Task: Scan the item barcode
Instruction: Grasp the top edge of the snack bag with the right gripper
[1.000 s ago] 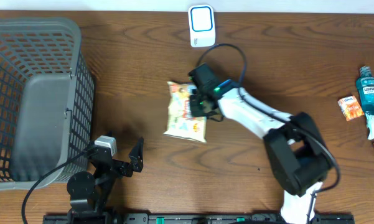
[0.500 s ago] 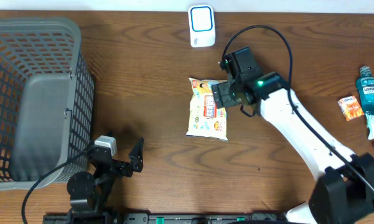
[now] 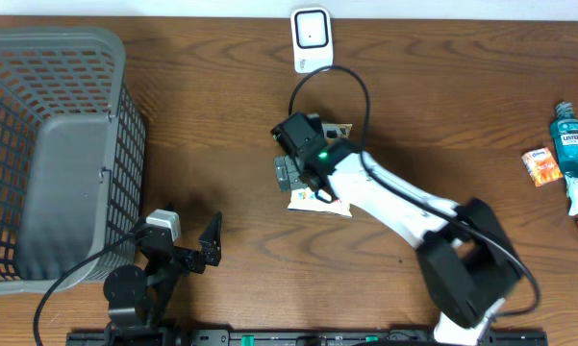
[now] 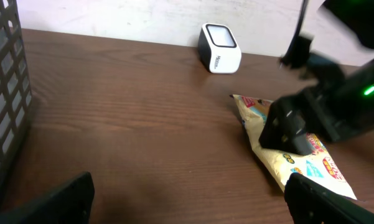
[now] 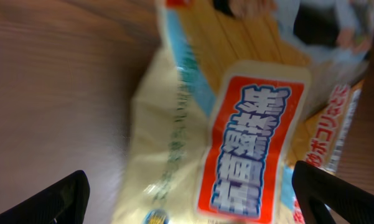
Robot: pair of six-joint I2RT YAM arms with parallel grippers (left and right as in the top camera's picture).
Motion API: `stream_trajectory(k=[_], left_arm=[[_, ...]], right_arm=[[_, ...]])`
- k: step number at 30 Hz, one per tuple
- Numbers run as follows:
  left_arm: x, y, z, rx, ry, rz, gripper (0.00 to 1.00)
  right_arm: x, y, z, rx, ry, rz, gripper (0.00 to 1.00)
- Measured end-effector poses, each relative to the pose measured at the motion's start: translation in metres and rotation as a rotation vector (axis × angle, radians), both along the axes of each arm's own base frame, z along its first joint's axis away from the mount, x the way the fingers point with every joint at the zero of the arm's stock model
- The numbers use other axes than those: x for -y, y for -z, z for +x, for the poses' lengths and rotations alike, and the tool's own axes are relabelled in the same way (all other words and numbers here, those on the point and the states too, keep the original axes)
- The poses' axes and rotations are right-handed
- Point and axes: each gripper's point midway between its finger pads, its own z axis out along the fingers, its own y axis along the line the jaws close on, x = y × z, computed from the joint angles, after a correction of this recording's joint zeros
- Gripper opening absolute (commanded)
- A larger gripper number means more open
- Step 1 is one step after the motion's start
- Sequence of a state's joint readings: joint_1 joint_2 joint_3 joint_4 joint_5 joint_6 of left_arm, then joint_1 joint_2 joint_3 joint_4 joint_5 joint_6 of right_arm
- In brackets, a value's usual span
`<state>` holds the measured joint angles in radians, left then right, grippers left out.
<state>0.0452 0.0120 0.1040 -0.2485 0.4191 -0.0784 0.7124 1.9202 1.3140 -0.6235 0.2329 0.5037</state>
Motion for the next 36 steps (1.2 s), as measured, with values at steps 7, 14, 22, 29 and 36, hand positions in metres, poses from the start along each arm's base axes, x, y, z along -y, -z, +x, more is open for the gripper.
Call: stream_trajectory(k=[7,14,22,29,36], left_arm=[[0.000,0.000,0.000,0.000,0.000,0.000,0.98],[0.000,0.000,0.000,0.000,0.000,0.000,0.98],[0.000,0.000,0.000,0.000,0.000,0.000,0.98],[0.000,0.000,0.000,0.000,0.000,0.000,0.98],[0.000,0.000,0.000,0.000,0.000,0.000,0.98]], right_arm=[[0.011,0.029,0.004,-0.020,0.060,-0.058,0.99],[0.020,0.041,-0.008,-0.104,0.052,-0.106,0.54],[0.021,0.029,-0.008,-0.179,0.017,-0.030,0.01],[0.007,0.020,-0.027,-0.386,-0.159,0.191,0.01],[0.002,-0.022,-0.077,-0.696,-0.337,0.638,0.01]])
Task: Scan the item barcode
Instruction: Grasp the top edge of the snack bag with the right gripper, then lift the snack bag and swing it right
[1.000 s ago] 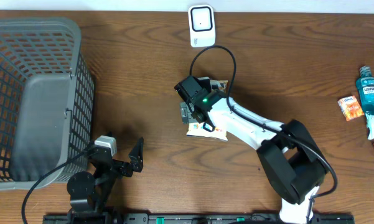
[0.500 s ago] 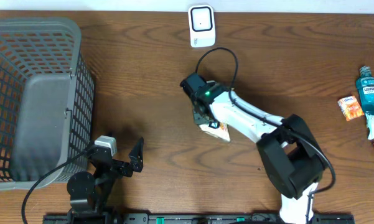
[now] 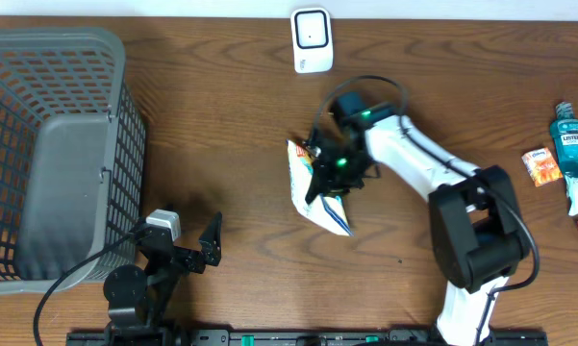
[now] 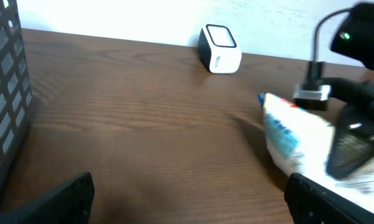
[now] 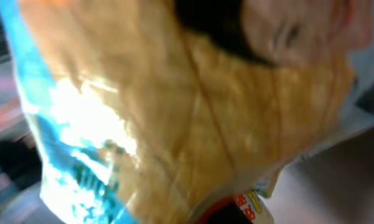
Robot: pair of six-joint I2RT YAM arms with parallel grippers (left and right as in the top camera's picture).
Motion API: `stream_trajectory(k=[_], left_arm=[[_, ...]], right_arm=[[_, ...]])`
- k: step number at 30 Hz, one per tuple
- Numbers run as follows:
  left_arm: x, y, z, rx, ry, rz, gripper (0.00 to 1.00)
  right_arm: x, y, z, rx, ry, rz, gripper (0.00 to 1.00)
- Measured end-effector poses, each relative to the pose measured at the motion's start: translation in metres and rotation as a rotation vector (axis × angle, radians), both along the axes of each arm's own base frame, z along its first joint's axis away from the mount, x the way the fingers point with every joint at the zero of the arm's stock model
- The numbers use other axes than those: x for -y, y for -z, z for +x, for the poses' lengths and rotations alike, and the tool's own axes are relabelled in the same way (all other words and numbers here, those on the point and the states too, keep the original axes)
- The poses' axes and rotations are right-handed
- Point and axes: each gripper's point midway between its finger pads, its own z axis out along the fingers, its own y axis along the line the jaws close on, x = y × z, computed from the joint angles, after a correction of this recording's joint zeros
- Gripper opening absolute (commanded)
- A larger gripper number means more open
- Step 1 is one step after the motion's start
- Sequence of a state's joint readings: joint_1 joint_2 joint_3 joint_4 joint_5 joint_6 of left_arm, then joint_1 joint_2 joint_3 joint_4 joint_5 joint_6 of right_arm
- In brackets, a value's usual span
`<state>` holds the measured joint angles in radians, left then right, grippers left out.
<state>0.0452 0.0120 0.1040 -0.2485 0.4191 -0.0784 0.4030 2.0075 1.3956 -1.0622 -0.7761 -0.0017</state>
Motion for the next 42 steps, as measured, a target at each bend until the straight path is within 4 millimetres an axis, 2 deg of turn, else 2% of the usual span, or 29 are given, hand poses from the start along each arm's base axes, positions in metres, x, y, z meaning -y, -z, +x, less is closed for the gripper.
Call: stream_trajectory(k=[5,9,14,19,30,42], left_arm=[[0.000,0.000,0.000,0.000,0.000,0.000,0.98],[0.000,0.000,0.000,0.000,0.000,0.000,0.98],[0.000,0.000,0.000,0.000,0.000,0.000,0.98],[0.000,0.000,0.000,0.000,0.000,0.000,0.98],[0.000,0.000,0.000,0.000,0.000,0.000,0.98],[0.000,0.000,0.000,0.000,0.000,0.000,0.98]], right_arm=[[0.006,-0.037,-0.007,-0.070,-0.003,0.264,0.01],[0.004,-0.063,-0.018,-0.126,0.006,0.408,0.01],[0.000,-0.093,-0.029,-0.254,0.069,0.510,0.01],[-0.001,-0.117,-0.037,-0.413,0.162,0.538,0.01],[0.009,-0.120,-0.026,-0.443,0.231,0.542,0.01],[0.016,-0.104,-0.040,-0.461,0.188,0.455,0.01]])
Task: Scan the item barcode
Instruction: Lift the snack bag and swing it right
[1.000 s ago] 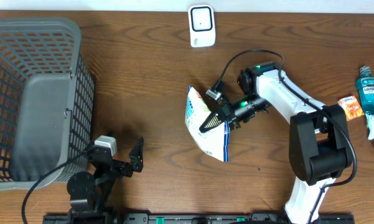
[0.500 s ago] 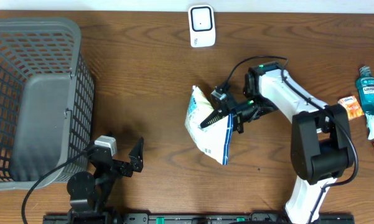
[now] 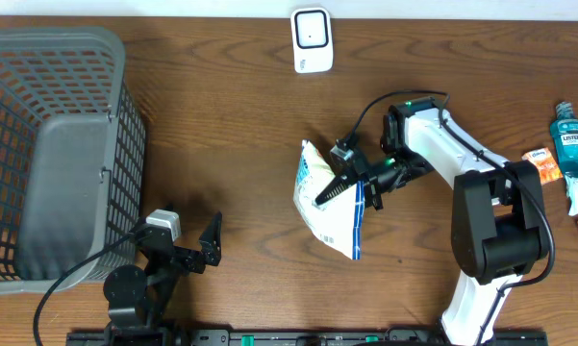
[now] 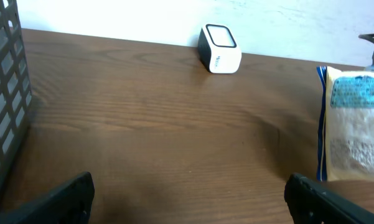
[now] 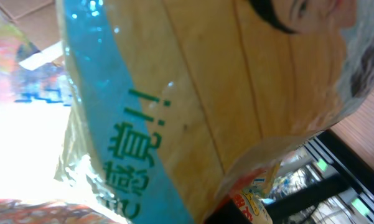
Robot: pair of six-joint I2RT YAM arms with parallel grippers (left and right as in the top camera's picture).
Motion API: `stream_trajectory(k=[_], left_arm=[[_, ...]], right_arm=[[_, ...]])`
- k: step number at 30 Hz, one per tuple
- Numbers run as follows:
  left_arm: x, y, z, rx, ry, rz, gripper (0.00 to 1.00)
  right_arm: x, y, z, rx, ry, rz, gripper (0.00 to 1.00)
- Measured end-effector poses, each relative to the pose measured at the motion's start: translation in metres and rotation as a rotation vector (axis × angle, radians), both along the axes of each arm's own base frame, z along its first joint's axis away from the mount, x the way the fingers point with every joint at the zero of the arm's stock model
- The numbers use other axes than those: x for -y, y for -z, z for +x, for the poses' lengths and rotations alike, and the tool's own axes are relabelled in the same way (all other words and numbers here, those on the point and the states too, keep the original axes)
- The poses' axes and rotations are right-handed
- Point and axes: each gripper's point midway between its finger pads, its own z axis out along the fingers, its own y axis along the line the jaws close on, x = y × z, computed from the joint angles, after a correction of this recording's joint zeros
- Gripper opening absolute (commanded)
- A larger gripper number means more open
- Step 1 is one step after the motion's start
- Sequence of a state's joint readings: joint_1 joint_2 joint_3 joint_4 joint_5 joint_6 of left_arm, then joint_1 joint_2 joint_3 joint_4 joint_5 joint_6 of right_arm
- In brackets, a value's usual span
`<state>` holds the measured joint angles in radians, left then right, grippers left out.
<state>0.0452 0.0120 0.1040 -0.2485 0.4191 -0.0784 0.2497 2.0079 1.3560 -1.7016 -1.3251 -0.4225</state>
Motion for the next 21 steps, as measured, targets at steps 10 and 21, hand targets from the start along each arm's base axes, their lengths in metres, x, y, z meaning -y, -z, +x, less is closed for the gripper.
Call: stream_trajectory(k=[10,21], left_arm=[[0.000,0.000,0.000,0.000,0.000,0.000,0.98],[0.000,0.000,0.000,0.000,0.000,0.000,0.98]], right_arm=[[0.013,0.019,-0.016,-0.056,-0.091,-0.152,0.01],[0.029,-0.036,-0.044,0.262,-0.126,-0.186,0.01]])
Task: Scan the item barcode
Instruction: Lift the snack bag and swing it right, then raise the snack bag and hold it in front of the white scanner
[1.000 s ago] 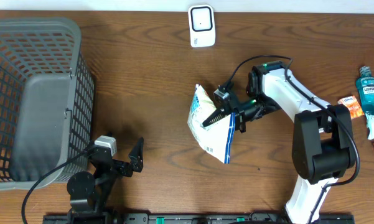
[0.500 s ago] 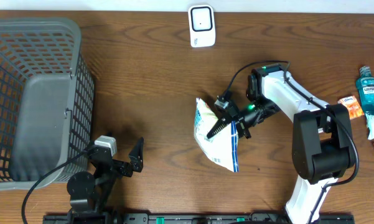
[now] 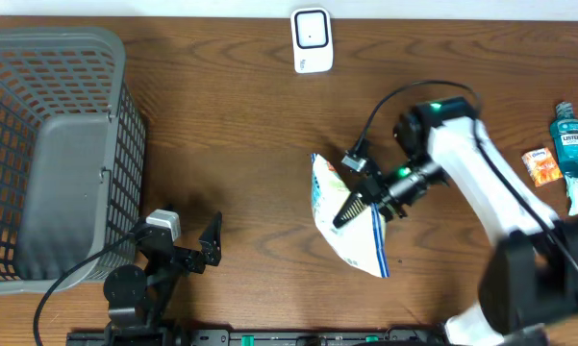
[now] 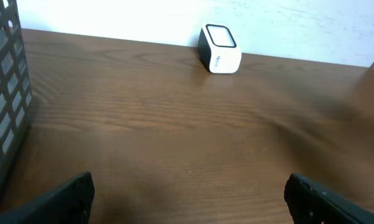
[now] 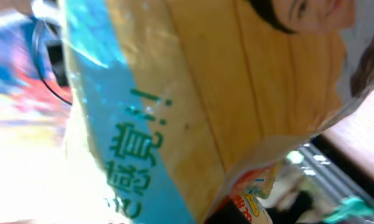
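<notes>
The item is a snack bag [image 3: 348,219], its pale back with blue edging turned up toward the overhead camera. My right gripper [image 3: 364,200] is shut on the bag's right edge, holding it right of the table's middle. The bag's yellow and blue printed front [image 5: 174,93] fills the right wrist view and hides the fingers. A white barcode scanner [image 3: 311,38] stands at the far edge, well beyond the bag; the left wrist view also shows the scanner [image 4: 220,48]. My left gripper [image 3: 190,252] rests open near the front left, its fingertips [image 4: 62,198] wide apart.
A grey mesh basket [image 3: 48,144] fills the left side, its wall [image 4: 6,93] at the left of the left wrist view. A blue mouthwash bottle [image 3: 569,142] and small orange packets [image 3: 540,165] lie at the right edge.
My right gripper has shifted with the bag a little right and toward the front edge. The bag has left the left wrist view. The left arm is unchanged.
My right gripper was down on the bag lying flat below the scanner. Then the bag was raised on edge. Later it was held with its pale back upward, right of centre, and now it is farther right and nearer the front.
</notes>
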Robot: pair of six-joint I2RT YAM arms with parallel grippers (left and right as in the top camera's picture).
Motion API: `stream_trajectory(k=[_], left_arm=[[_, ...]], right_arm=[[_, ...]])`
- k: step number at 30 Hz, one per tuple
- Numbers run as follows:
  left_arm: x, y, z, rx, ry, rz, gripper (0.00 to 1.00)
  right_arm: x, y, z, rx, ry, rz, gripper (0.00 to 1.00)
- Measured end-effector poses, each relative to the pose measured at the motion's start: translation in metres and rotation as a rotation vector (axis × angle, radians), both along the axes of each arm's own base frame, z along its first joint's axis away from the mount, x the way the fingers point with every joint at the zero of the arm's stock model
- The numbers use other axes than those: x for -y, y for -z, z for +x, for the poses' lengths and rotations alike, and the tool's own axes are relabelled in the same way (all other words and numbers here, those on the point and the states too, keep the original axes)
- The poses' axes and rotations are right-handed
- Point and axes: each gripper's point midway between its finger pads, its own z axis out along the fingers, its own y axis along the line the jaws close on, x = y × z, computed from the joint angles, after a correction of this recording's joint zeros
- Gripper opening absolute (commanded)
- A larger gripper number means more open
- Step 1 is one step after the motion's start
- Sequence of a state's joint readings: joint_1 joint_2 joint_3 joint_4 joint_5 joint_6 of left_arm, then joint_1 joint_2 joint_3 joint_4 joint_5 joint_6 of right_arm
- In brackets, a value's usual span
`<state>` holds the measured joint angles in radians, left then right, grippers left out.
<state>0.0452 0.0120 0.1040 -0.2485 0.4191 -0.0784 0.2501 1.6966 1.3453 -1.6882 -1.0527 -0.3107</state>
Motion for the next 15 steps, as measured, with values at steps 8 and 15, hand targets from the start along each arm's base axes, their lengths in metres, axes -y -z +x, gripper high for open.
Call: stream_trajectory(k=[8,15], left_arm=[[0.000,0.000,0.000,0.000,0.000,0.000,0.98],[0.000,0.000,0.000,0.000,0.000,0.000,0.98]], right_arm=[[0.005,-0.024,0.007,0.523,-0.073,-0.005,0.02],[0.021,-0.009,0.069,0.713,0.113,-0.311,0.02]])
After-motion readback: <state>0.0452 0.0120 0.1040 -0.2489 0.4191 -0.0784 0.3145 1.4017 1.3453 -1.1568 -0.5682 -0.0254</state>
